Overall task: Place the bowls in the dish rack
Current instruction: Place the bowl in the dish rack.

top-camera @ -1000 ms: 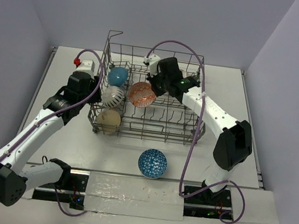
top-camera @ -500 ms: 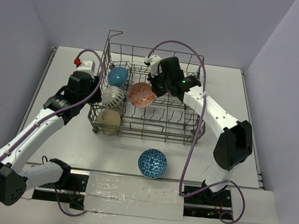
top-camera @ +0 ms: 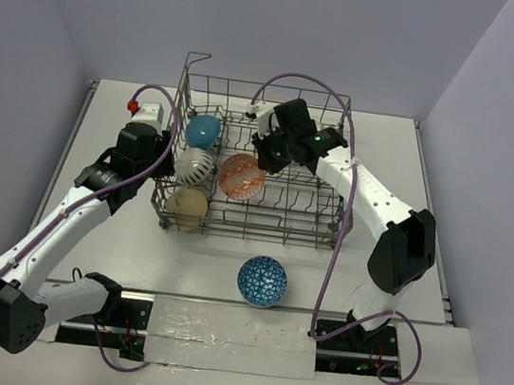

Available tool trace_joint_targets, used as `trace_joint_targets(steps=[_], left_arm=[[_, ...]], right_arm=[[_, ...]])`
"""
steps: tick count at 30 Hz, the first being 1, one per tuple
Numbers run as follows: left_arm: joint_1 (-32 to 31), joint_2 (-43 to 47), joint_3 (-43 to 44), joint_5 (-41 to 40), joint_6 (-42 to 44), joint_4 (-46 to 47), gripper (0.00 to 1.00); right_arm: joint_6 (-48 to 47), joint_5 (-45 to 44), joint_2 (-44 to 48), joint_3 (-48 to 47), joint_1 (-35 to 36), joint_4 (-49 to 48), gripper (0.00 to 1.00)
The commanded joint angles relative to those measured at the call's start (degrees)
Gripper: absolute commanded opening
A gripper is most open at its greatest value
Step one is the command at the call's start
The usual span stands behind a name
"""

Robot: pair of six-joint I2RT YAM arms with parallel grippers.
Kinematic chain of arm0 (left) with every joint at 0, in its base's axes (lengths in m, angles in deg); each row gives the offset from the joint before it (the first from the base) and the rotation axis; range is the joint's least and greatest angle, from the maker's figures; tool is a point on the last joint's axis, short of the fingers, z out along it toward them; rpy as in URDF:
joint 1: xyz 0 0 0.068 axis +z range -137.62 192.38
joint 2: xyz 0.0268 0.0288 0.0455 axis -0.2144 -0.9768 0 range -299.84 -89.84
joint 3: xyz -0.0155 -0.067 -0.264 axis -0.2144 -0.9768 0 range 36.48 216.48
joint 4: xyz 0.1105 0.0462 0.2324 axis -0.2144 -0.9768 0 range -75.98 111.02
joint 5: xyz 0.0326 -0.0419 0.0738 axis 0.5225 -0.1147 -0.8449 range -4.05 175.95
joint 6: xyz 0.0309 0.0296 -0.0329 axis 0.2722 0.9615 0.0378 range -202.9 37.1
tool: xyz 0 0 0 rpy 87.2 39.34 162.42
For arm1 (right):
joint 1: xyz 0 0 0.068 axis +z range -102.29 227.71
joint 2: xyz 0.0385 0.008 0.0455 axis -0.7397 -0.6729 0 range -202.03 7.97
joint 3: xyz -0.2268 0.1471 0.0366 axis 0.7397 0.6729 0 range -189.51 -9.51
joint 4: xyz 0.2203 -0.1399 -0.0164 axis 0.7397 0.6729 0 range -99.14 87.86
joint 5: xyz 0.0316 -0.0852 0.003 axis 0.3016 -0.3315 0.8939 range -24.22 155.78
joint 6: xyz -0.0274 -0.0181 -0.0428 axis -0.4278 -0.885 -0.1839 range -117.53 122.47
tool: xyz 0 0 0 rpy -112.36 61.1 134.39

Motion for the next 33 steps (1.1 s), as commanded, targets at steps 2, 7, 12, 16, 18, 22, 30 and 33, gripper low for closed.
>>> trace_joint_targets(steps=[2,7,12,16,18,22,30,33], left_arm=[[-0.5,0.3,0.3,0.4,1.3,-0.4,0.48],[-1.2,0.0,0.4,-0.5,1.3,-0.6,0.47],[-1.8,-0.3,0.7,-0.9,1.3,-0.9,0.47],[-2.4,-0.4,0.7,-1.5,1.3,-1.2,0.47],[-2.7,-0.4,0.7,-1.8,1.2,-1.3,0.47],[-3.2,-0.5,0.7,-2.3,1.3,-1.4,0.47],[-3.7,-0.7,0.8,-3.1,1.5,-1.8,0.47],[-3.9,-0.7,0.8,-3.3,1.6,-1.8,0.47]], right_arm=[[0.1,1.7,-0.7,-3.2,0.3,2.9,0.00],[0.3,1.1,-1.0,-3.1,0.2,2.6,0.00],[0.6,0.2,-1.7,-3.3,-0.2,2.5,0.05],[1.0,-0.3,-2.6,-3.2,-0.9,2.0,0.09],[1.3,-0.2,-3.2,-3.5,-1.3,1.8,0.11],[1.5,0.0,-3.7,-3.9,-1.8,1.8,0.19],[2.0,-0.6,-4.1,-4.3,-2.5,1.4,0.33],[2.1,-0.6,-3.9,-4.3,-2.9,1.4,0.33]])
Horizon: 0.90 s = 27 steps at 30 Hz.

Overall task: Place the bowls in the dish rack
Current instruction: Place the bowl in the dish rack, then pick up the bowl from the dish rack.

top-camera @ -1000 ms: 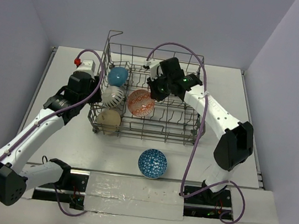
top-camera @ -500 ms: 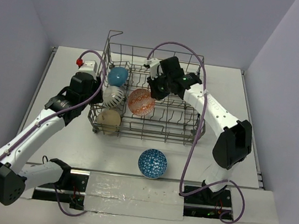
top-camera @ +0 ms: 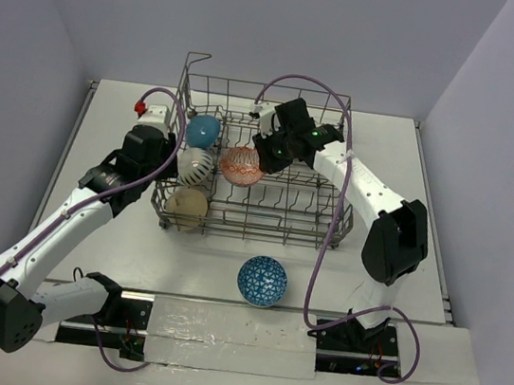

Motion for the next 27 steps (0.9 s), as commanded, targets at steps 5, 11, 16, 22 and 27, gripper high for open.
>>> trace_joint_targets(steps=[5,11,16,22,27], left_arm=[[-0.9,-0.8,0.9,-0.4,0.6,-2.2,0.47],[-1.5,-0.6,1.0,-1.7,0.6,-2.4,0.47],[-2.4,-1.1,1.9,-4.8,0.7,-3.3,0.47],[-4.4,-1.6,3.8,-7.7,0.3,-4.8,0.47],[-7.8,-2.1,8.7,-14.8,0.5,-7.9,0.47]], right_arm=[[0.5,-0.4,0.7,-2.1,-1.0,-0.5,0.36],[1.5,1.9,4.9,-0.4,-2.9,-2.5,0.47],[2.0,4.0,7.5,0.0,-4.5,-3.7,0.50],[2.9,6.6,10.2,1.0,-5.6,-5.4,0.52],[4.1,5.3,12.6,1.9,-5.6,-6.6,0.52]])
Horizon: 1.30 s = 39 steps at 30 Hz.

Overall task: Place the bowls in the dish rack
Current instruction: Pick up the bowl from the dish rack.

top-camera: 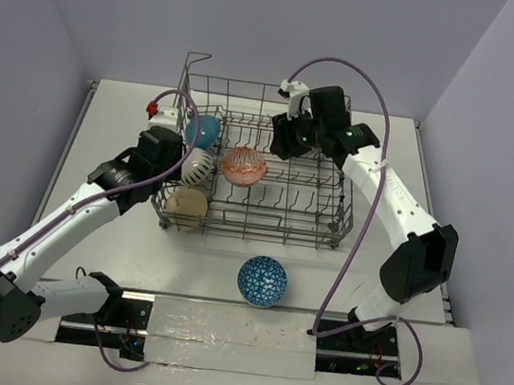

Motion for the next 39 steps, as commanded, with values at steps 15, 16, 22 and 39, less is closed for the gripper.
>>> trace_joint_targets(steps=[15,16,22,39], left_arm=[[-12.9,-19.5,36.6,-19.1,0.4,-15.9,0.50],[-13.4,-21.3,37.4,-17.2,0.9,-15.7,0.50],[-16.9,-29.1,45.1,-10.8,2.8,-17.4,0.49],[-19.9,-46.8,56.2,0.9,3.4,-21.4,0.40]], right_arm=[[12.4,-13.7,23.7,21.7,-2.2,-15.6,0.54],[14.3,-14.6,25.9,22.9,-2.2,-16.1,0.55],[18.5,-18.0,35.0,31.9,-2.2,-18.4,0.57],[22.9,-26.2,51.1,42.5,-2.3,-18.2,0.70]])
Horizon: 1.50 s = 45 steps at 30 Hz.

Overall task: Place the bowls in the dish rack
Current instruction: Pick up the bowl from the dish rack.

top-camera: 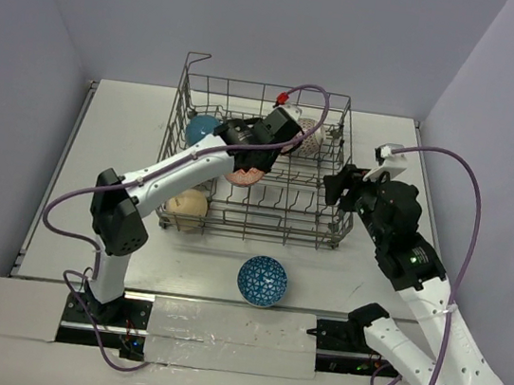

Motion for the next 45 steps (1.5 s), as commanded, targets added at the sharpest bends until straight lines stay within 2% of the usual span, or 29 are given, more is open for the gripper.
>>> trace_joint_targets(steps=[1,11,18,36,45], left_arm=[[-0.5,-1.6,4.4,2.1,-0.1,-1.5,0.41],[-1.5,-6.4,7.0,3.0,-0.9,-3.2,0.45],[-1.9,-8.4,7.3,2.1,-1.8,-4.5,0.44],[-2.8,-10.7,9.0,-2.4,-3.3,-7.6,0.40],[-3.2,-12.0,11.0,-3.7,-3.0,-8.6,0.33]], right_arm=[[1.0,-1.6,-0.3,0.6,-0.3,-2.3,0.71],[1.6,-1.1,-1.3,1.9,-0.4,-4.2,0.74],[1.7,-1.6,1.7,2.4,-0.5,-4.3,0.76],[1.4,1.4,1.9,2.8,-0.6,-4.8,0.77],[1.1,1.9,1.7,2.9,-0.5,-5.0,0.77]])
